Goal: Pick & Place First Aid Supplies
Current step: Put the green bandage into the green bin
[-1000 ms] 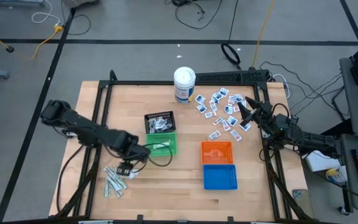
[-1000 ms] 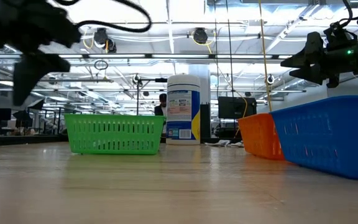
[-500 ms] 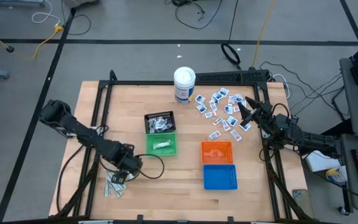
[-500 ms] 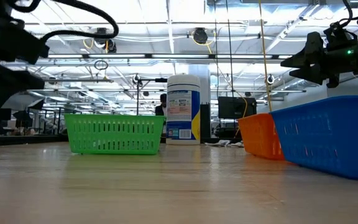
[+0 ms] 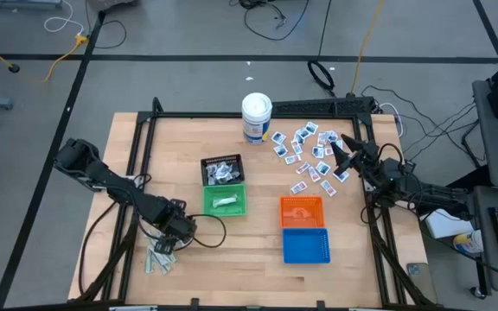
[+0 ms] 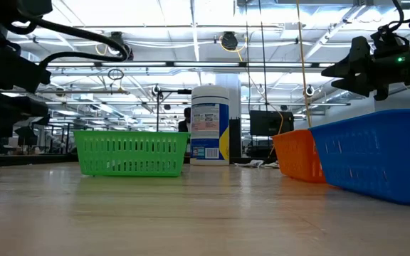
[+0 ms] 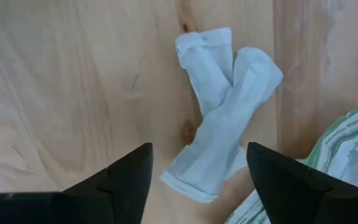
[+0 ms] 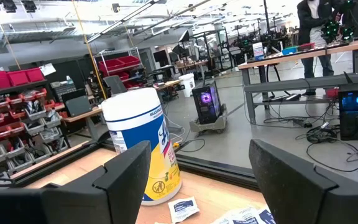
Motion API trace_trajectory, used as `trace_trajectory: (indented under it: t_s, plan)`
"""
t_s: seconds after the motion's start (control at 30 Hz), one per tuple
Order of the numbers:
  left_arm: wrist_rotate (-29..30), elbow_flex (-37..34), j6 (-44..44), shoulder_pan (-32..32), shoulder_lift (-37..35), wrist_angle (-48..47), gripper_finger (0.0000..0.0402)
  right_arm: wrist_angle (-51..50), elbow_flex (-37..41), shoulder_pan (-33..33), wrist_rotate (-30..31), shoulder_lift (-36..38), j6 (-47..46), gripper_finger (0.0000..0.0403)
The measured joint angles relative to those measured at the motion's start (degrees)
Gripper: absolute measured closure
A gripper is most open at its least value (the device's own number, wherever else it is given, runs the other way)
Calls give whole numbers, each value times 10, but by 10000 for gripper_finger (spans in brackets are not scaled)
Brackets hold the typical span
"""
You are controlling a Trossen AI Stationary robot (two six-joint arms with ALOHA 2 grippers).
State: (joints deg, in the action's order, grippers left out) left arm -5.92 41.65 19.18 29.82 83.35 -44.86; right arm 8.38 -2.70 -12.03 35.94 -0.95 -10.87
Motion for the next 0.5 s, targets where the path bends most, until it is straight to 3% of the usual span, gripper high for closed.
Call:
trace_trajectory:
  t_s: [0.27, 0.5]
  plan:
    - [5, 0, -15, 0, 0, 2, 266, 0, 0, 0, 0, 0, 0, 135]
    - [-25, 0, -19, 0, 0, 2, 374, 0, 0, 0, 0, 0, 0, 135]
